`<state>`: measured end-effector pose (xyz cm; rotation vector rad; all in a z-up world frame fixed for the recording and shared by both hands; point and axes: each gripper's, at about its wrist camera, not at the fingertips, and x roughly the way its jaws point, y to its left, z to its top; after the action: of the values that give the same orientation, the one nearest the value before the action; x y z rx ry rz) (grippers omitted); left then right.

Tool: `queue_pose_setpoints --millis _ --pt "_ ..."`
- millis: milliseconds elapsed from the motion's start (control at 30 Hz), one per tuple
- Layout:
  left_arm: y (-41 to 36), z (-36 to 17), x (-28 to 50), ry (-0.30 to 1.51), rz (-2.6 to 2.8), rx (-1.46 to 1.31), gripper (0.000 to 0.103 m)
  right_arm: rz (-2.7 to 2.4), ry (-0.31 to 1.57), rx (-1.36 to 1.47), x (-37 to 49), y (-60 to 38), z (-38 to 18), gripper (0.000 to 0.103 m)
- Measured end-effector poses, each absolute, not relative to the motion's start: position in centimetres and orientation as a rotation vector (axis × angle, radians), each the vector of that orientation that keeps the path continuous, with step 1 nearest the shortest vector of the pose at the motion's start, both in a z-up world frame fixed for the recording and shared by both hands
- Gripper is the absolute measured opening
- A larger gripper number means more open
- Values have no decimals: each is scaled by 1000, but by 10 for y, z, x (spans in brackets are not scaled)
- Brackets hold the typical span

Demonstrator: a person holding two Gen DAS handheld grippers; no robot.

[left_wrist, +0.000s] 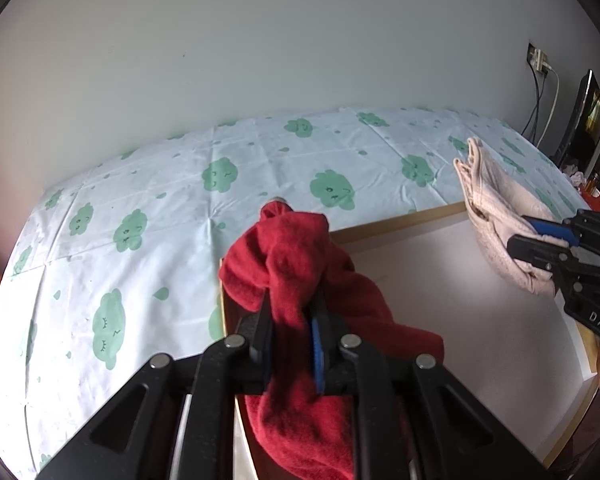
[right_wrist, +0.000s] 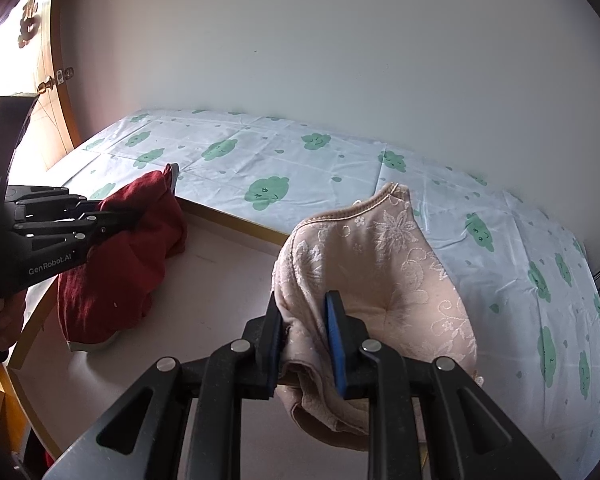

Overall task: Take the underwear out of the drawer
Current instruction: 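Lower the red cloth into the tray and open the left gripper while the right gripper releases the bra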

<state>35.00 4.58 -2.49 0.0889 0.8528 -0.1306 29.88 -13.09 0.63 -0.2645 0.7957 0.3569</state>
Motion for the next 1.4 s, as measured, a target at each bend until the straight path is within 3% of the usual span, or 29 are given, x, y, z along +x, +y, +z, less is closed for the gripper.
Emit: queue_pose_setpoints --millis 100,167,200,267,367,433,833,1400 --pt "47 -22 347 853 -129 81 19 350 790 -246 297 -133 8 28" --pt "46 -19 344 848 -119 86 28 349 793 -221 296 -136 10 34" --pt "46 -17 342 844 -112 87 33 347 796 -215 295 -137 11 43" --pt "46 -11 338 822 -107 79 63 352 796 -205 292 -138 12 53" --pt "44 2 328 766 -116 73 87 355 791 -202 286 -140 15 54" --pt "40 10 321 737 -119 83 93 356 778 -194 281 -141 19 54" --pt "22 31 275 666 -193 77 94 407 711 -149 239 -154 43 54" --pt "29 28 140 567 -199 99 98 502 671 -90 95 -208 31 55"
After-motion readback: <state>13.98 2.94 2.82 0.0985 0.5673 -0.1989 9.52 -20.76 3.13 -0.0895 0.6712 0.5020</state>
